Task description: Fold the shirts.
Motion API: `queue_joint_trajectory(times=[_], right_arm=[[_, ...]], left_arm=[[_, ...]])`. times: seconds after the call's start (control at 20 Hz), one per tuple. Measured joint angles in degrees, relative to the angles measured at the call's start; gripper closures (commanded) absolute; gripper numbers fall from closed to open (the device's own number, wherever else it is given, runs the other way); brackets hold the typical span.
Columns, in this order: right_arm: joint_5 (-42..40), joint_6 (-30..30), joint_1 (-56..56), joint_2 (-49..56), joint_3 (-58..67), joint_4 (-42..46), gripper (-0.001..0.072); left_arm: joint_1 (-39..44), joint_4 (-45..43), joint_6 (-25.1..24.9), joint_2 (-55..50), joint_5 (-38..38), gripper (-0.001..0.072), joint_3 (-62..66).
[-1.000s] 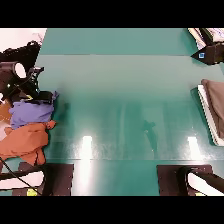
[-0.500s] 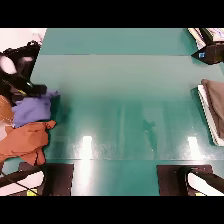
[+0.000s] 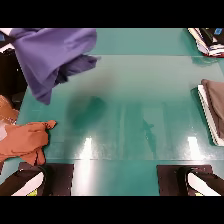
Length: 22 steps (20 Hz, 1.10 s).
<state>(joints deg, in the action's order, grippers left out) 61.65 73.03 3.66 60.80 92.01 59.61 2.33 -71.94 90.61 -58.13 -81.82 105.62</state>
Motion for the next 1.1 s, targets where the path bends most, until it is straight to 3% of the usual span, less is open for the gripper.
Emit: queue_joint_trajectory(times=[0.35,0.4,0.45,0.5,0.65,0.8,0.95,1.1], right_arm=[[-2.25,0.00,0.00,-1.60,0.00,0.02,0.0697],[-1.81,0.00,0.00,-1.68,0.00,0.02,0.0697],[-1.31,0.00,0.00,-1.73,0.00,0.02,0.0697],[-0.72,0.00,0.00,-1.73,0.00,0.02,0.0697],[0.70,0.00,0.02,-1.81,0.00,0.04,0.0697],[2.05,0.00,0.02,-1.81,0.00,0.04,0.0697],[2.97,0.00,0.04,-1.81,0.00,0.04,0.0697],[3.63,0.00,0.04,-1.81,0.00,0.04,0.0697]], left_arm=[[23.43,2.16,1.66,-10.78,0.09,0.0681,2.47],[26.84,2.51,0.85,-13.46,0.33,0.0504,2.49],[29.77,2.97,-0.02,-16.02,1.27,0.0194,2.51],[32.57,3.13,-0.94,-18.69,2.27,0.0151,2.58],[37.22,2.71,-3.41,-24.61,4.98,0.0165,2.58],[36.20,-4.55,-4.39,-27.15,4.11,0.0164,2.60],[29.57,-11.76,-4.70,-28.13,-0.63,0.0165,1.18],[20.20,-12.96,-4.20,-28.52,-4.11,0.0165,-3.74]])
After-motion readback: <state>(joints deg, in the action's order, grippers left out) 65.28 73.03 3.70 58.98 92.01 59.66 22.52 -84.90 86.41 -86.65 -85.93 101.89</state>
